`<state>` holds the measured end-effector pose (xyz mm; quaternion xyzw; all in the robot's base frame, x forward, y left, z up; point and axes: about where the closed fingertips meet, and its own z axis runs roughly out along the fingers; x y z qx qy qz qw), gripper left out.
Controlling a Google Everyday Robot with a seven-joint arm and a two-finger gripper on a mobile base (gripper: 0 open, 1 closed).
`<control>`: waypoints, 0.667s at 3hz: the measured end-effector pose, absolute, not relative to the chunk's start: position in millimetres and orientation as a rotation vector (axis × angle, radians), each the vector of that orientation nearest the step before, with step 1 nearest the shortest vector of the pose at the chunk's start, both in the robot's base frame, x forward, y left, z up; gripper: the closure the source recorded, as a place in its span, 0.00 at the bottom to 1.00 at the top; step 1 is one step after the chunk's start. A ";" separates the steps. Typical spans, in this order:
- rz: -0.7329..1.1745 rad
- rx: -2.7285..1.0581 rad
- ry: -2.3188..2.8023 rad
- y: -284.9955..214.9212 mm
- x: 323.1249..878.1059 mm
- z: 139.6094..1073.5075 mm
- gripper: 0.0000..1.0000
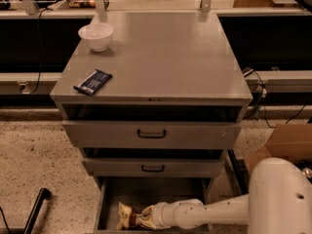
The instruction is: Pick brown chip bag from bottom drawer and place on counter
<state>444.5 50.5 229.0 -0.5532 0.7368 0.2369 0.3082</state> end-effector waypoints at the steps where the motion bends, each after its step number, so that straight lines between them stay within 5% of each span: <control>1: 0.668 -1.489 1.800 67.8 415.4 261.4 1.00; 2: 0.724 -1.472 1.697 72.7 406.8 318.0 1.00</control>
Offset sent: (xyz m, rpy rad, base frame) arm -0.0029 -0.0711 0.2490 0.3375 -0.3236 0.1818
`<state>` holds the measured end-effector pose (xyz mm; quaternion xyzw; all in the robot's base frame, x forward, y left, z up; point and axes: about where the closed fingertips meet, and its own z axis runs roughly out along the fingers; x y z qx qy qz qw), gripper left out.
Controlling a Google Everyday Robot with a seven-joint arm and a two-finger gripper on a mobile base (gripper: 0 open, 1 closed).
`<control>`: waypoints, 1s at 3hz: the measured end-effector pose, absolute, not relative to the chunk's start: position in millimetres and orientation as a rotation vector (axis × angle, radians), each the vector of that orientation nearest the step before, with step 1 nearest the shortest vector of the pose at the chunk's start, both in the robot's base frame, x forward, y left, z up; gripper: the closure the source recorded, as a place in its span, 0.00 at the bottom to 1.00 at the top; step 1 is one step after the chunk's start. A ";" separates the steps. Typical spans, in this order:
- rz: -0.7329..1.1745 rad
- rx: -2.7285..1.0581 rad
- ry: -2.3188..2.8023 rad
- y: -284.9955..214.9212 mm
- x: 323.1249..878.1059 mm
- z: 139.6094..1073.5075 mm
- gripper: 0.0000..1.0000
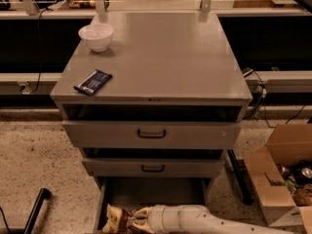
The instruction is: Pick brown chip bag from bottom drawer and place on counter
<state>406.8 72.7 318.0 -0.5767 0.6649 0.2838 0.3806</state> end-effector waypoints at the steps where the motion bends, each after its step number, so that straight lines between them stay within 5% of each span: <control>1: 0.684 -1.438 1.586 39.7 438.1 404.2 1.00; 2: 0.669 -1.384 1.510 -35.4 486.9 480.0 1.00; 3: 0.669 -1.384 1.510 -35.4 486.9 480.0 1.00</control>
Offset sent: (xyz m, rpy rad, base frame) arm 0.0816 -0.1764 0.2282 0.1525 -0.1457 0.1321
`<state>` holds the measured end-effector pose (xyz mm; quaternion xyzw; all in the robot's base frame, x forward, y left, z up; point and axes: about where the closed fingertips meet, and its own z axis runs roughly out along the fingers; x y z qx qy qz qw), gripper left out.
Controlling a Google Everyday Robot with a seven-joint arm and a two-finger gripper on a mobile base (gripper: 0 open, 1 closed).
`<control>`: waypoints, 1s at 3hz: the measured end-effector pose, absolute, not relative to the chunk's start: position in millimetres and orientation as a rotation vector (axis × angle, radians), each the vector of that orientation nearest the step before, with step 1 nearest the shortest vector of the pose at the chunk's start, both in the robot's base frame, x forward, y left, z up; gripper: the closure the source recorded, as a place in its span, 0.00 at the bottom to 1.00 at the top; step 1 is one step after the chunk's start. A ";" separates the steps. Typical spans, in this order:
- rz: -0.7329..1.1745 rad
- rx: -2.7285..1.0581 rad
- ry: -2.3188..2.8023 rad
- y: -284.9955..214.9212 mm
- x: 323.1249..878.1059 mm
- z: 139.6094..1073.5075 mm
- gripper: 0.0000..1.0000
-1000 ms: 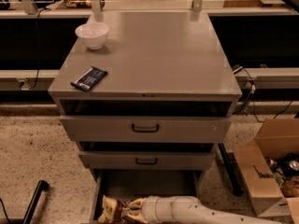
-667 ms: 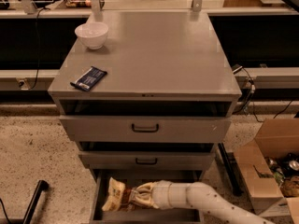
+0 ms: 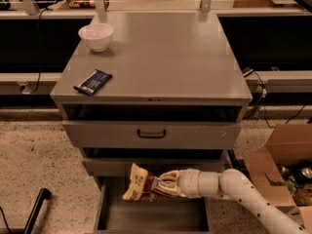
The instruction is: Pick brown chip bag from bottom drawer and place on counter
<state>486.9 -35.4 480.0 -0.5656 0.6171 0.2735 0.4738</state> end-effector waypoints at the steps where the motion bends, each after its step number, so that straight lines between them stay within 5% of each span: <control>1: 0.668 -1.457 1.448 -31.0 479.2 506.3 1.00; 3: 0.701 -1.704 1.164 -31.6 402.1 645.7 1.00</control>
Offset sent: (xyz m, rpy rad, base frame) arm -0.1319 0.0080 0.1823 -0.0759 -0.2147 0.4520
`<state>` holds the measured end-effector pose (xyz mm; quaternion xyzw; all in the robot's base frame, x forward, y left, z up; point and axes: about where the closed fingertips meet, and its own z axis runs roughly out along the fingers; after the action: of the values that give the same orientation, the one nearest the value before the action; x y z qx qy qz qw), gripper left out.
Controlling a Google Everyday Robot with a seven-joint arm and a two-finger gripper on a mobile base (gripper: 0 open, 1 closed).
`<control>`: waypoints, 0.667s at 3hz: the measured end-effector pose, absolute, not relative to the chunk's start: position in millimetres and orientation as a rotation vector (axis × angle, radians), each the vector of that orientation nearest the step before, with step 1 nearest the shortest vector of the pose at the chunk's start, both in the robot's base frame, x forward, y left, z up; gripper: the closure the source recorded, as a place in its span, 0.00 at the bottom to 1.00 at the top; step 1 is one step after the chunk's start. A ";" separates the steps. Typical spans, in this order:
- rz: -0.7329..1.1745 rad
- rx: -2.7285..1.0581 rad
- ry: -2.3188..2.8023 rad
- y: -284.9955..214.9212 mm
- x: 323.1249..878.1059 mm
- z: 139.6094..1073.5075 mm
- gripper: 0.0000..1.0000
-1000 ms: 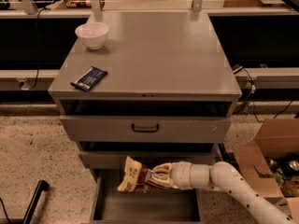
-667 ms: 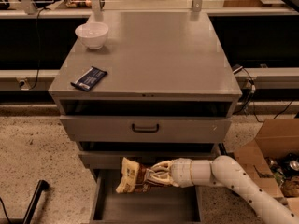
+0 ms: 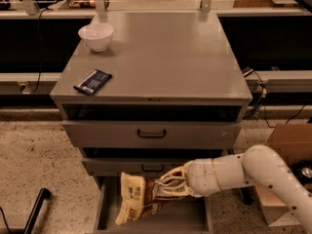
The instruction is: Pick brown chip bag from bottom drawer and place on counter
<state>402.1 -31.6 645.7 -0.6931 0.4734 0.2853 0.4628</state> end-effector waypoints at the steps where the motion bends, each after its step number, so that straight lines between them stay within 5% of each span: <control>1: 0.649 -1.806 1.035 -42.2 381.8 746.7 1.00; 2: 0.546 -1.894 0.969 -43.0 377.0 825.4 1.00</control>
Offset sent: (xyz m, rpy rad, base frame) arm -0.0288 -0.0155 0.2887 -0.1909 -0.3343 0.1680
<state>377.0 -43.0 825.4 -0.7679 0.3928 0.2212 0.4551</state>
